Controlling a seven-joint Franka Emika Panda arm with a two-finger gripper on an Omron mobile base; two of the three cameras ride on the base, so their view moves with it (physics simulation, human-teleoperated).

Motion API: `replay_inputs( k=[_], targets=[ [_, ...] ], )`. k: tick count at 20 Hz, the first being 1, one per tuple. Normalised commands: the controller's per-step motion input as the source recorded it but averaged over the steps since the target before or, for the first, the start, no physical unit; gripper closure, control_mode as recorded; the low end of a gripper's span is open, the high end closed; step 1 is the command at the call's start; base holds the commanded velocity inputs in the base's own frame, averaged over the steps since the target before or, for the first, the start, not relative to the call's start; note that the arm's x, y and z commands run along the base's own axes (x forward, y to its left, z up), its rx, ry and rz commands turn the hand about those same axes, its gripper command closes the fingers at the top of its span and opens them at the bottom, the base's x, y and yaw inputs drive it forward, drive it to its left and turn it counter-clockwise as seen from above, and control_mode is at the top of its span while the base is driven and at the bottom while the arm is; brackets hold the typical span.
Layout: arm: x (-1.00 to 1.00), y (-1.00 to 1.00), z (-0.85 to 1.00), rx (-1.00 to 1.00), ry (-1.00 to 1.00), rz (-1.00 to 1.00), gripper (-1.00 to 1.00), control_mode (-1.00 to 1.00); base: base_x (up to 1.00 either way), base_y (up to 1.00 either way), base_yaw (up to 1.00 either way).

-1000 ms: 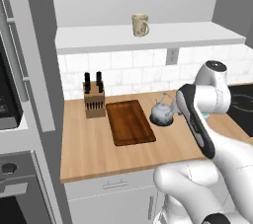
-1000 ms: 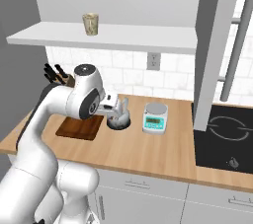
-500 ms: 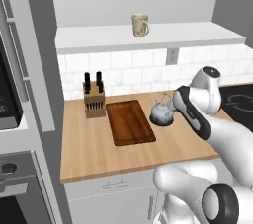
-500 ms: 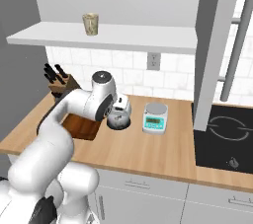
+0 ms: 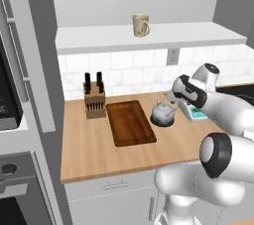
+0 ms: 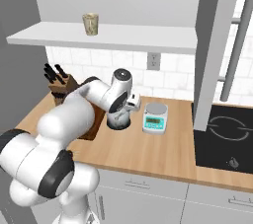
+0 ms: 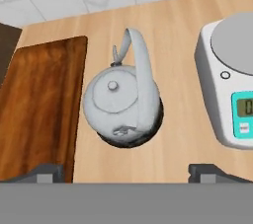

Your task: Pick the kettle from the counter and place it on the tray. Then pick the mug from the cabinet and place it on the tray. Then close the cabinet doors.

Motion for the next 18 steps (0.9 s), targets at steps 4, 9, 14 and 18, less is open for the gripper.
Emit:
replay_inputs(
  k=[4,9,14,18],
  targets=[
    [0.50,0.00,-0.27,0.03,0.00,0.00,-1.00,-1.00,0.00,0.00,0.00],
    [0.42,0.00,-0.41,0.00,0.02,0.00,-1.00,-1.00,0.00,0.00,0.00],
    [0.39,0.00,-0.33,0.00,0.00,0.00,-1.00,-1.00,0.00,0.00,0.00],
    [0.36,-0.01,-0.18,0.00,0.02,0.00,-1.00,-1.00,0.00,0.00,0.00]
  ],
)
